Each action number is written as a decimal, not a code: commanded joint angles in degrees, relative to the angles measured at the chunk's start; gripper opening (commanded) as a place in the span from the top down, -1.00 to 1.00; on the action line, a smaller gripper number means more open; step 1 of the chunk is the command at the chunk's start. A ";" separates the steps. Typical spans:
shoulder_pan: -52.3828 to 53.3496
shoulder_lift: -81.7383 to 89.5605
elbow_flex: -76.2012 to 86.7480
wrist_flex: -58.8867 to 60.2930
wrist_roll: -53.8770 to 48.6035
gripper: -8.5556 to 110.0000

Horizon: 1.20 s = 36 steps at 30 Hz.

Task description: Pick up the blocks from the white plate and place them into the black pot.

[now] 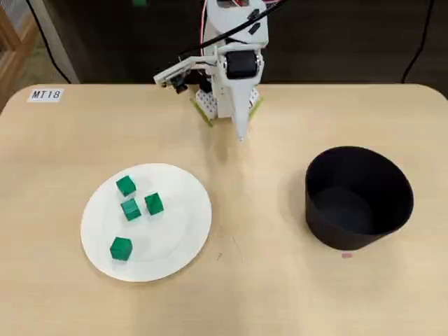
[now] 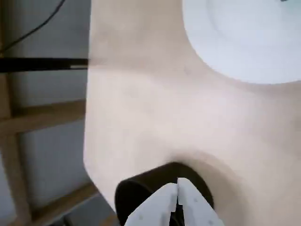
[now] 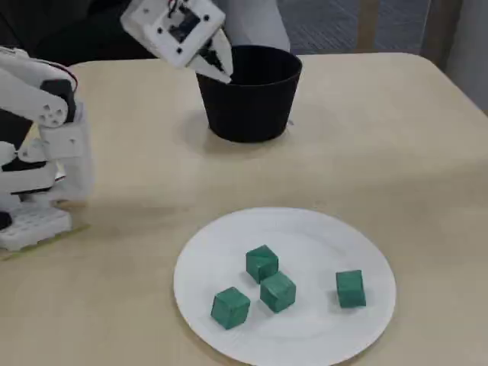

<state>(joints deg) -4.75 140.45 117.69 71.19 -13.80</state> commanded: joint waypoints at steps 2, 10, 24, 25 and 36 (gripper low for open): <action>2.64 -6.59 -8.44 -0.70 -1.58 0.90; 6.77 -29.79 -29.36 7.12 2.11 0.90; 33.75 -35.33 -31.73 13.89 22.41 0.90; 35.07 -35.33 -32.08 14.24 23.03 0.90; 47.11 -39.20 -31.11 19.69 25.66 0.90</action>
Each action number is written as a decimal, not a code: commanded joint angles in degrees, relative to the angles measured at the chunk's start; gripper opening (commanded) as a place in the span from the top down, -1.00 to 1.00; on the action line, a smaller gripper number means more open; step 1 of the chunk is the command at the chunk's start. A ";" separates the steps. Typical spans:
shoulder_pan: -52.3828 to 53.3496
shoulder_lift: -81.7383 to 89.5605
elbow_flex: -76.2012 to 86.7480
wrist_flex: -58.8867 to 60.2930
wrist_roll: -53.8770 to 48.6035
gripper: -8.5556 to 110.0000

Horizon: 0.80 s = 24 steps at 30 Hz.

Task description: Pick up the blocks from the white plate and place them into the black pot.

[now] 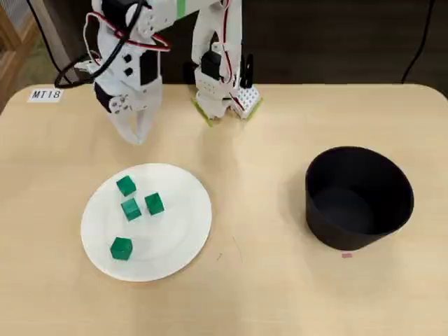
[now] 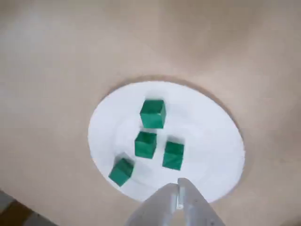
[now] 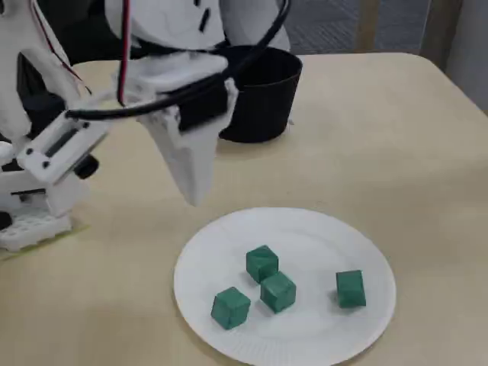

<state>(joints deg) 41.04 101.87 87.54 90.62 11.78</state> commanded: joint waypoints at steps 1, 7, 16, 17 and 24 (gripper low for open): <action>1.49 -1.85 -0.97 -0.09 -0.18 0.90; 0.79 -7.73 -0.97 -2.90 -1.14 0.90; 0.00 -15.47 -1.67 -5.98 -4.22 0.71; -0.18 -15.47 -1.67 -5.98 -5.27 0.65; -0.44 -15.91 -1.58 -5.54 -7.65 0.43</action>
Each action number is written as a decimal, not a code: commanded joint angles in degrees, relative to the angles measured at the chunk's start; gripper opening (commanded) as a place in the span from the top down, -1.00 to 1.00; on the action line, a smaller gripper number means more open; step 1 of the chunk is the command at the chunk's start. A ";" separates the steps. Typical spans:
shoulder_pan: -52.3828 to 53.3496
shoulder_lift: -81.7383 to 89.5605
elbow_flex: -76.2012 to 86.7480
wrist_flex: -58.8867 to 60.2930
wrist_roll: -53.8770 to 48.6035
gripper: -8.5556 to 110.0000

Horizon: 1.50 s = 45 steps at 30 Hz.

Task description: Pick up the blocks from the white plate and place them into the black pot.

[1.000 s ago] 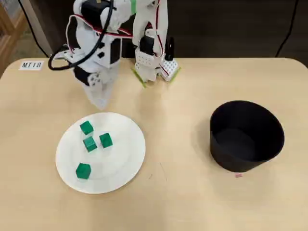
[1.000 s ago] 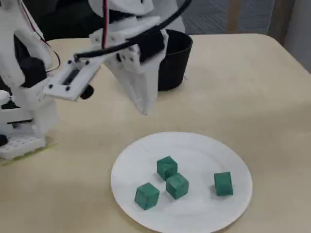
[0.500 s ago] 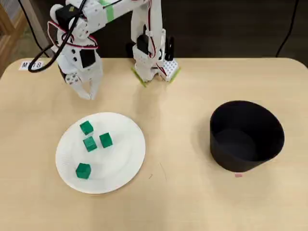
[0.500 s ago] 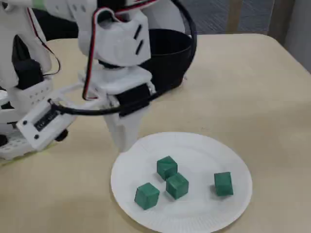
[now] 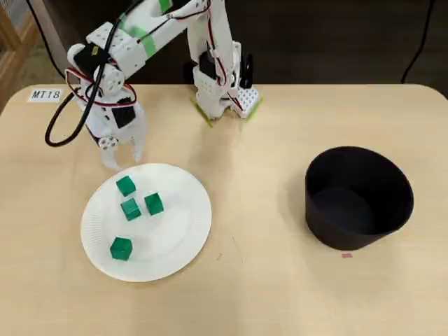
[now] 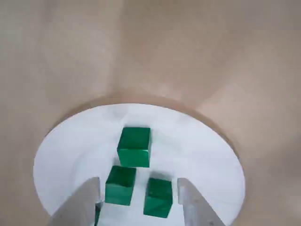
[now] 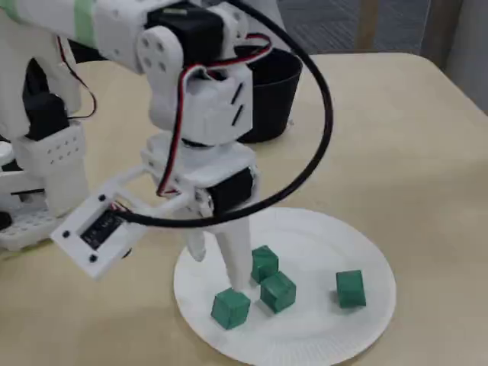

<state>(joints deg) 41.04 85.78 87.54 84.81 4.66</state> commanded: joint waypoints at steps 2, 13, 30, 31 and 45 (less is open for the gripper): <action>-0.44 -1.05 -1.67 0.00 -0.79 0.46; 0.35 -4.75 -1.93 -2.64 -2.37 0.40; -0.09 -10.81 -5.36 -6.06 -1.76 0.47; -0.18 -11.07 -5.45 -6.06 -1.76 0.47; -0.53 -16.96 -8.09 -6.15 -1.32 0.90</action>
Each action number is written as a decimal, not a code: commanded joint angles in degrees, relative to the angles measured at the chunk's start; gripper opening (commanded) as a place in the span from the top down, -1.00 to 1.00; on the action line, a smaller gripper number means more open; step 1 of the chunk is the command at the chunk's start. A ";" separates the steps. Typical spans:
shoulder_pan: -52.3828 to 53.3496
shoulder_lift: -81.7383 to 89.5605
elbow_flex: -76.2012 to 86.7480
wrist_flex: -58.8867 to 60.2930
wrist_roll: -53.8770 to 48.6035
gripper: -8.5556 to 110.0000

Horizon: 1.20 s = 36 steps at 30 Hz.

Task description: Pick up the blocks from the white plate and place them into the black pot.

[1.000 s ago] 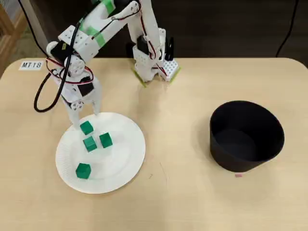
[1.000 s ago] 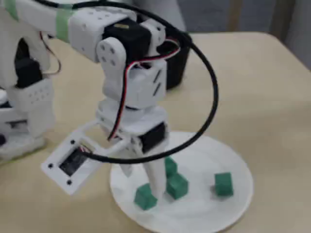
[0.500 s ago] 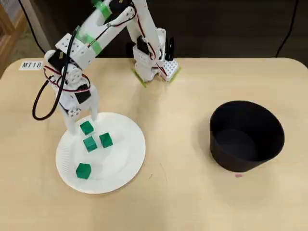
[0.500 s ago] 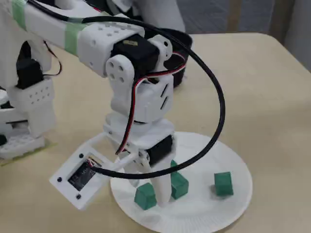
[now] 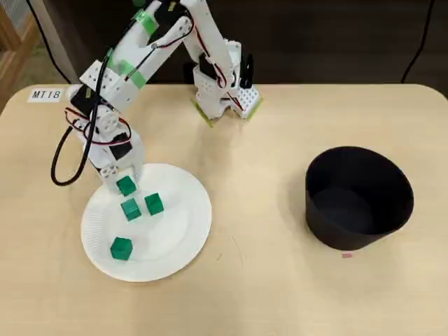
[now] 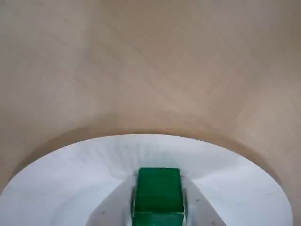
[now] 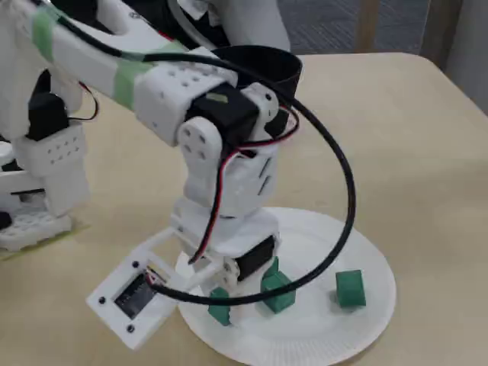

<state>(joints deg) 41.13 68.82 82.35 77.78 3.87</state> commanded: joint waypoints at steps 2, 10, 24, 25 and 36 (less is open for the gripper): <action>-0.97 0.62 -3.25 0.70 -1.32 0.90; -4.66 18.54 -5.45 0.35 -0.88 0.90; -58.62 46.93 5.45 -7.38 3.08 0.90; -62.05 49.22 10.63 -11.60 3.34 0.90; -76.46 42.63 22.76 -26.81 -2.81 0.90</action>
<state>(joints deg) -33.57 112.32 105.21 53.96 2.11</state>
